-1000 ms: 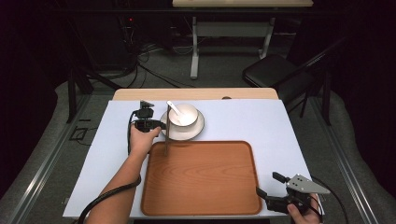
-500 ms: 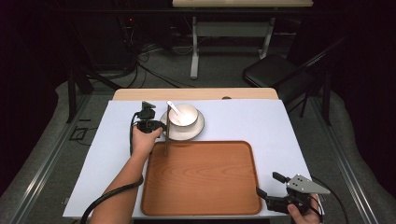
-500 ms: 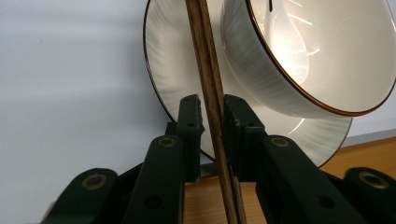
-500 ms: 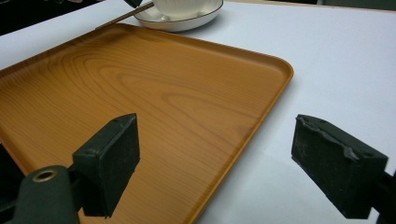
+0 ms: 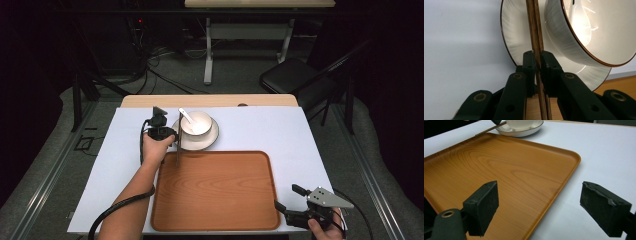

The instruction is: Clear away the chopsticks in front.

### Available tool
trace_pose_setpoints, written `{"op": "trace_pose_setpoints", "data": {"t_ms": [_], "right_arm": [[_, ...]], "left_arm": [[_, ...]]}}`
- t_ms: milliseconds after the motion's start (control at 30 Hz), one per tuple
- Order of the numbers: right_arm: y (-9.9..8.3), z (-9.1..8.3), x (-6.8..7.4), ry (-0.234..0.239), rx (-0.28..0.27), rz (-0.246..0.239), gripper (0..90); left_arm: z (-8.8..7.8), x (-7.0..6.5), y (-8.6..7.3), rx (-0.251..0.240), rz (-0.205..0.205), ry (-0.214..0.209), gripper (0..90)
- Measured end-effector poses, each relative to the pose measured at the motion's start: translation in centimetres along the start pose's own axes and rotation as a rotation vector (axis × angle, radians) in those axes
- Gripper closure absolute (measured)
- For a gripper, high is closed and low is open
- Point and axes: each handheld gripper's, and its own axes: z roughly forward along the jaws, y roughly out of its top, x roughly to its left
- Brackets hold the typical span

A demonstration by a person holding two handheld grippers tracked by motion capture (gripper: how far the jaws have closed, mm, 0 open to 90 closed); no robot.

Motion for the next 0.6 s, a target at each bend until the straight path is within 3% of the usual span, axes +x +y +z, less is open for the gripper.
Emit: {"op": "trace_pose_setpoints", "data": {"t_ms": [300, 600], "right_arm": [[-0.01, -0.03, -0.02, 0.000, -0.002, 0.001, 15.0], [-0.02, -0.04, -0.02, 0.001, -0.003, 0.001, 15.0]], "left_arm": [[0.26, 0.29, 0.51, 0.042, -0.030, 0.006, 81.6], [0.55, 0.61, 0.86, 0.071, -0.074, -0.024, 82.7]]}}
